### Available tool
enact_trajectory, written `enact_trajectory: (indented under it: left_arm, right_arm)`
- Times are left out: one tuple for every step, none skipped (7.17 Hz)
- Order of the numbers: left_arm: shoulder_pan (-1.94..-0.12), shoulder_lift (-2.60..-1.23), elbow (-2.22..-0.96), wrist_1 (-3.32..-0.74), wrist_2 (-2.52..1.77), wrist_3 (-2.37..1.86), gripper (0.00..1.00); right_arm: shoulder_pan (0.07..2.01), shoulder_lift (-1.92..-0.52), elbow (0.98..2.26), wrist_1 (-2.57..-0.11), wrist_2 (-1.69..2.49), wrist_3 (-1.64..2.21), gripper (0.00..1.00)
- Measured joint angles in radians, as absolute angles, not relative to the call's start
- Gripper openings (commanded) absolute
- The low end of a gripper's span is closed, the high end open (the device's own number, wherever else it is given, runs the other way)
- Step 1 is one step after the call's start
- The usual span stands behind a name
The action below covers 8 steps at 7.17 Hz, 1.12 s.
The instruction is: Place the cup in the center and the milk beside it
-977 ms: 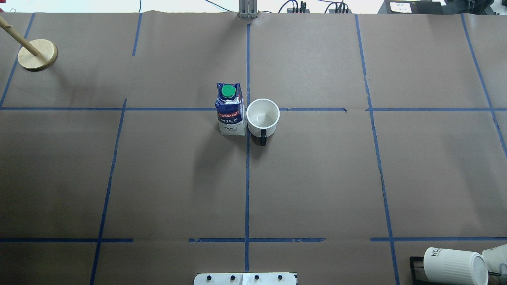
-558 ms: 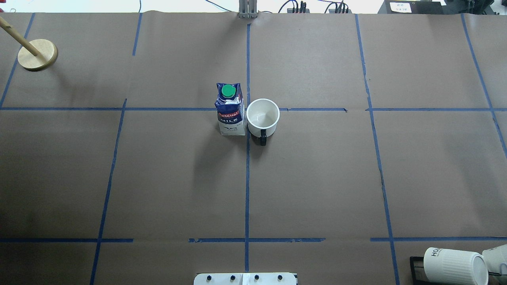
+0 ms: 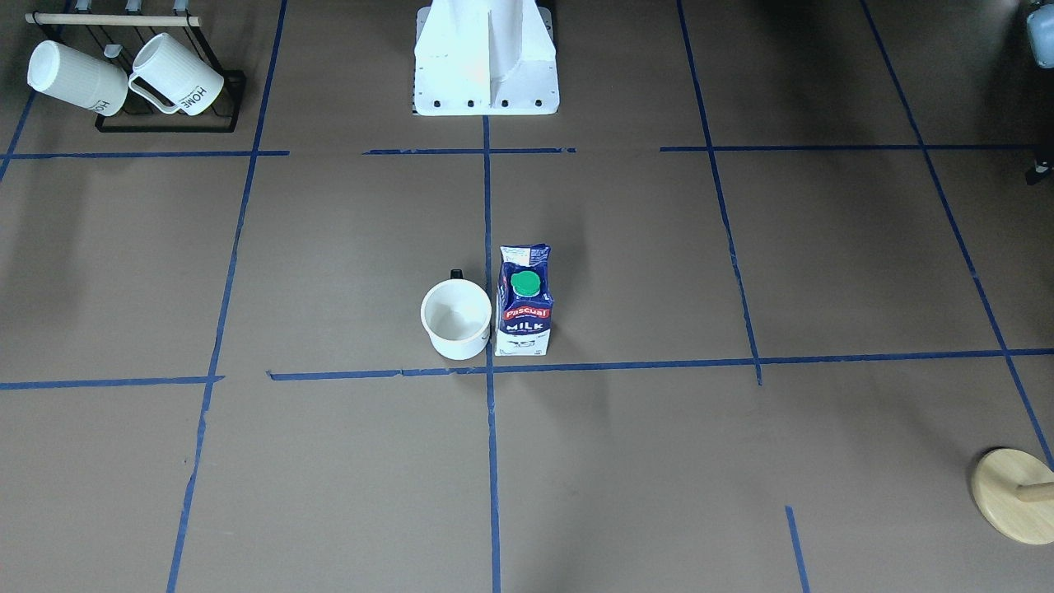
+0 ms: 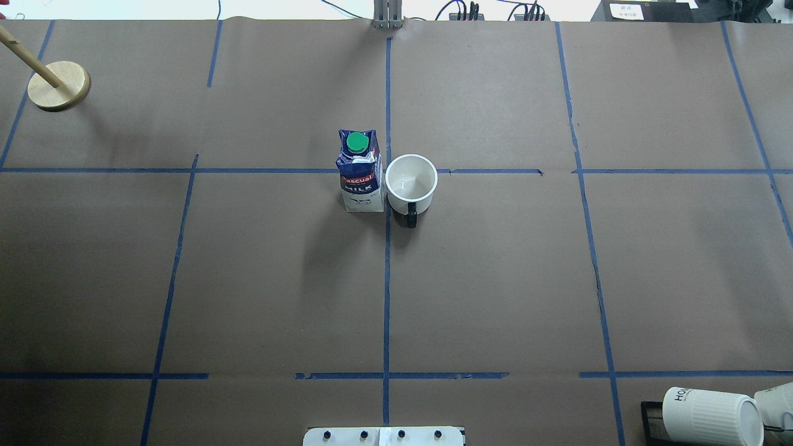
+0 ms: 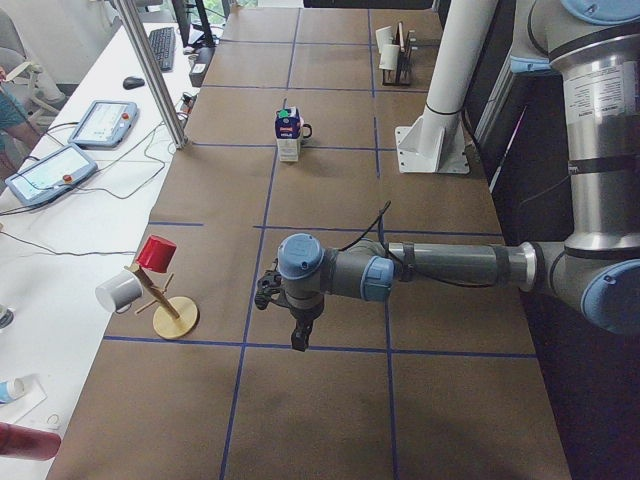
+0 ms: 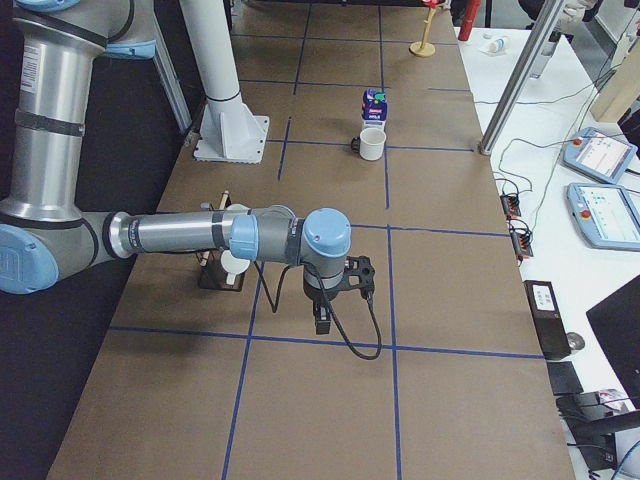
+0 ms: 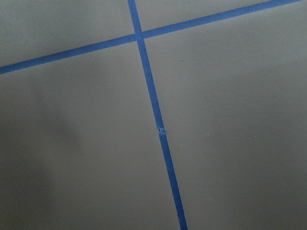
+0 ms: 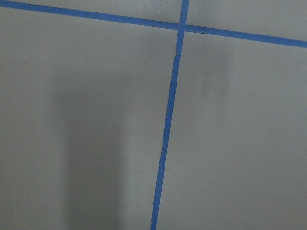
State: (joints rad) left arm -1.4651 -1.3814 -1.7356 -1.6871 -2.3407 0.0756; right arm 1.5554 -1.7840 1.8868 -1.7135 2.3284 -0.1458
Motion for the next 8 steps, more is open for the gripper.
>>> enact_trajectory:
  left_arm:
    - [-1.47,-1.38,-1.725,-1.685,-2.336,0.076,1.0]
    - [-1.472,-1.376,-1.718,-1.684,-2.333,0.077,1.0]
    - [-1.471,-1.374,-1.717,-1.683,-2.331,0.078,1.0]
    - [-1.471,-1.373,-1.719,-1.683,-2.331,0.078,1.0]
    - [-1.471,-1.373,-1.723,-1.683,-2.332,0.078,1.0]
    - [-1.471,-1.373,-1.726,-1.684,-2.332,0.078,1.0]
    - [-1.471,-1.375,-1.729,-1.686,-2.333,0.078,1.0]
    - [-1.47,-1.377,-1.73,-1.687,-2.334,0.078,1.0]
  right_arm:
    - [1.555,-1.784,1.887,-1.713,2.329,-0.145,1.0]
    - [1.555,-1.784,1.887,-1.713,2.33,-0.144,1.0]
    - [1.555,-1.784,1.887,-1.713,2.331,-0.144,1.0]
    - [1.555,-1.784,1.887,-1.713,2.332,-0.144,1.0]
    - [1.554,-1.784,1.886,-1.713,2.333,-0.144,1.0]
    - [1.553,-1.784,1.886,-1.713,2.333,-0.144,1.0]
    - [1.552,-1.784,1.886,-1.713,2.334,-0.144,1.0]
    - [1.552,-1.784,1.886,-1.713,2.335,-0.144,1.0]
